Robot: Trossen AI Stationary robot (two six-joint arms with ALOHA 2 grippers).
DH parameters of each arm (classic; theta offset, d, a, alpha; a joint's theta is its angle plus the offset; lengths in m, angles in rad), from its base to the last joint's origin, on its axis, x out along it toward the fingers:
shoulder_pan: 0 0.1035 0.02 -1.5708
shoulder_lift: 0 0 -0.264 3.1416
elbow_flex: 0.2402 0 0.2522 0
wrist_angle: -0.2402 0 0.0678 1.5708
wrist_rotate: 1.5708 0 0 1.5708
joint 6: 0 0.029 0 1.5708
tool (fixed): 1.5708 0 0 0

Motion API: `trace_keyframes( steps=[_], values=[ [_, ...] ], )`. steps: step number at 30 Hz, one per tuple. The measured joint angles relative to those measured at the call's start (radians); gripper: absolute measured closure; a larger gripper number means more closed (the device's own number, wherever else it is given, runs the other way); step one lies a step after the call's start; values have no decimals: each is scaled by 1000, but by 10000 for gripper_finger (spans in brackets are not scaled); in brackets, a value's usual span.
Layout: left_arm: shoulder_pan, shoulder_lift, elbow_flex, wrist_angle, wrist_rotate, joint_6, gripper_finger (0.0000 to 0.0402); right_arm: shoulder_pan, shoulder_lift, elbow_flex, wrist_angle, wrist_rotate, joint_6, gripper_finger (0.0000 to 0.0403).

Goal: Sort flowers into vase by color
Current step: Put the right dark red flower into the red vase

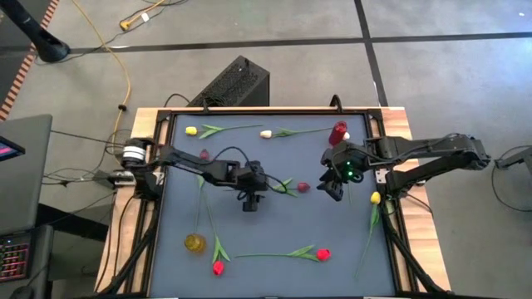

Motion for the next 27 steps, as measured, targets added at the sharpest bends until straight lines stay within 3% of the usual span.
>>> trace_keyframes(
  steps=[13, 27],
  values=[
    [0, 33, 13, -59, -14, -103, 188, 33, 0, 0, 2, 0, -15, 198],
    [0, 32, 12, -129, -18, -131, 366, 48, 0, 0, 7, 1, 11, 198]
  ],
)
